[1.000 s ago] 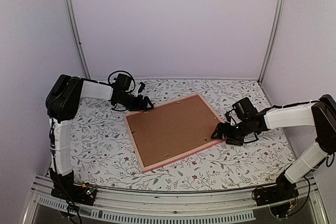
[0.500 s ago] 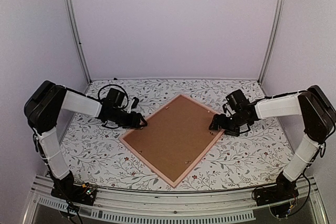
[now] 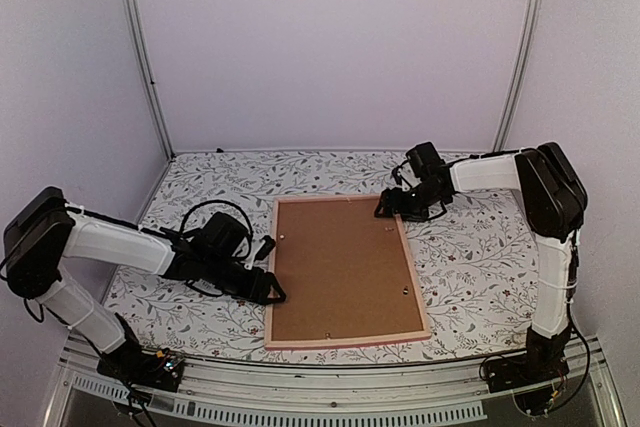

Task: Put the photo into the frame
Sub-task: Rotate the photo frame at the center of the board.

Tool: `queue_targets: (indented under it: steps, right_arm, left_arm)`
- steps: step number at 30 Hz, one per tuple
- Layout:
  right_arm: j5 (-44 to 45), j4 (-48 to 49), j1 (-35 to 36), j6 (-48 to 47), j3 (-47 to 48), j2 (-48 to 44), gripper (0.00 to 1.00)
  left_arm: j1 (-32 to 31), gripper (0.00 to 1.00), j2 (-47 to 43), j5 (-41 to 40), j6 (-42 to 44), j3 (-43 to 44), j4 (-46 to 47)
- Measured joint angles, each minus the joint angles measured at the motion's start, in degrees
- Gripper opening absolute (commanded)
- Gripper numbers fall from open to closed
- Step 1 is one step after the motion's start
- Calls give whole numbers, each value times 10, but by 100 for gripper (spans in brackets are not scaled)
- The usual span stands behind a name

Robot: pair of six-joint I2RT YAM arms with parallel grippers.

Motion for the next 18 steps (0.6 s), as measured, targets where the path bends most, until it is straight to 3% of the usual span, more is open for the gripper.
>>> queue_targets:
  steps: [4, 8, 13, 18]
  right_arm:
    - [-26, -10, 4, -38, 29, 19, 87]
    - [-26, -26, 7, -56, 30, 19, 87]
    - [-10, -38, 7, -58, 23, 7, 88]
    - [3, -44, 7, -57, 9, -19, 88]
  left_arm:
    - [-13, 80, -23, -11, 3, 3, -34]
    - [-9, 91, -37, -83, 13, 46, -80]
    - [33, 92, -24, -143, 23, 103, -102]
    - [78, 86, 48, -172, 56, 176, -112]
